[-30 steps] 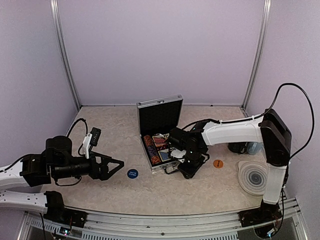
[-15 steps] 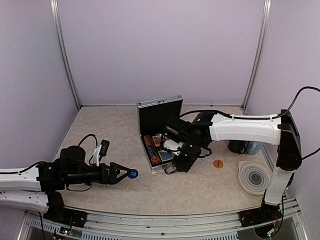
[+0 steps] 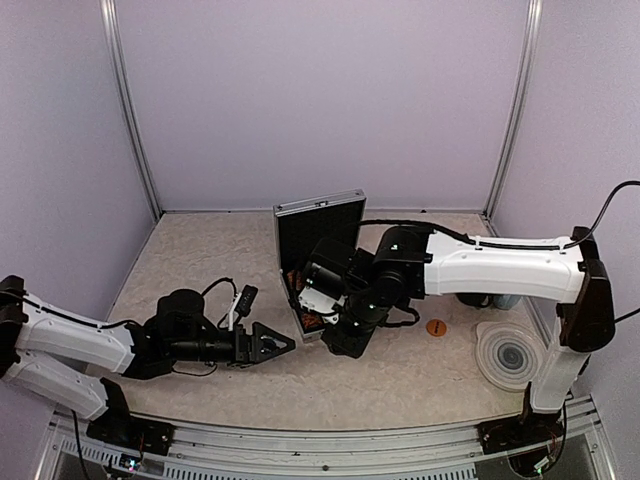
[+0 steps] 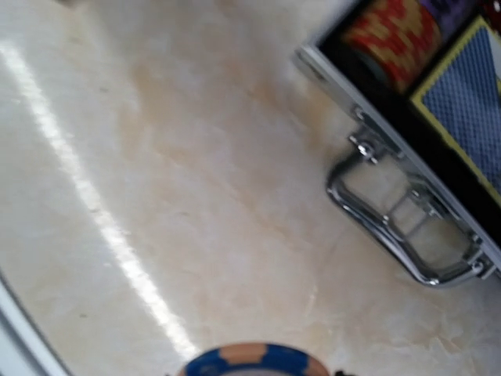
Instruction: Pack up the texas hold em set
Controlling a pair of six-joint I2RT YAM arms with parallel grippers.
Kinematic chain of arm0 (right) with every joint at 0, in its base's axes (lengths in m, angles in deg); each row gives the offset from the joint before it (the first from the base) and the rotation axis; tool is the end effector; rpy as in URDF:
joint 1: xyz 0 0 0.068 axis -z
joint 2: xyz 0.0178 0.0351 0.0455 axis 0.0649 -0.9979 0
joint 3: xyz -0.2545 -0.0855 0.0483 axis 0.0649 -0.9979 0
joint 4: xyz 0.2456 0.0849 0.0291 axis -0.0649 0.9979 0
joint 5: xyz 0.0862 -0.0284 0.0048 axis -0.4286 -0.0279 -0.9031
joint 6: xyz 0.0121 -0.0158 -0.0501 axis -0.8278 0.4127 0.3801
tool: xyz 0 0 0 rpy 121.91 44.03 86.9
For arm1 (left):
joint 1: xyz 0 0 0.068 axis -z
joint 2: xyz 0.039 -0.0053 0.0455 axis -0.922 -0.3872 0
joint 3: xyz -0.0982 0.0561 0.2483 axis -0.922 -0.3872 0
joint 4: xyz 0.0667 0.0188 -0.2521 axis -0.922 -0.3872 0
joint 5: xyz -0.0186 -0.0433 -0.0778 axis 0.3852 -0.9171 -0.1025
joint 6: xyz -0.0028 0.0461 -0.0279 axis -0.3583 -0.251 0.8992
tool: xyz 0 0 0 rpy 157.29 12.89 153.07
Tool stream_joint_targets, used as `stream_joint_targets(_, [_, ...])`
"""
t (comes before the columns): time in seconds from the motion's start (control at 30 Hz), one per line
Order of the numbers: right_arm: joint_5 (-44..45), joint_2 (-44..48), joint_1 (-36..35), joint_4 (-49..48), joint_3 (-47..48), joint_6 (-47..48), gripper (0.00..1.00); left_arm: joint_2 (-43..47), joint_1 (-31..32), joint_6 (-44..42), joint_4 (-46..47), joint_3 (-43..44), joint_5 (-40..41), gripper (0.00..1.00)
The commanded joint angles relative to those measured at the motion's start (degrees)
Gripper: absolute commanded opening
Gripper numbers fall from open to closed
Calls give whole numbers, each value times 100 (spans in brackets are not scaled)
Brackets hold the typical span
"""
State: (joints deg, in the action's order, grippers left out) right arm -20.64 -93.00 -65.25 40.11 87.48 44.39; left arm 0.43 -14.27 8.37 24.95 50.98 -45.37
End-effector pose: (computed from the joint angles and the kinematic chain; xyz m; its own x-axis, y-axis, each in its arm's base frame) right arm 0.1368 0.3433 0.2716 -0.4835 -0.8069 -0.3393 -0.8443 0.5322 -0.0625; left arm 0.1301 -0.1926 0.1746 -0.8724 -0.0826 -0.4817 0.4140 0.3990 -0.8182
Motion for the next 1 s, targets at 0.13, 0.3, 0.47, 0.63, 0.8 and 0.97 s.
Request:
stream_joint_targets(0.13, [172, -35, -354, 272, 478, -133, 38, -740, -49, 249, 1682, 127, -818, 99])
stream_joint_targets(0.3, [203, -123, -512, 327, 629, -133, 38, -787, -48, 199, 1654, 250, -898, 99])
stream_joint_targets(0.47, [224, -229, -610, 382, 782, -125, 38, -995, -48, 247, 1763, 371, -1032, 96])
stream_joint_targets(0.63, [229, -299, -682, 449, 913, -123, 38, -1229, -50, 382, 2063, 427, -1200, 92])
stream_joint_targets(0.8, [240, -349, -722, 481, 982, -123, 39, -1389, -48, 511, 2316, 458, -1336, 89])
stream_joint_targets(0.97, [246, -406, -770, 496, 1040, -107, 38, -1577, -48, 628, 2543, 480, -1474, 86])
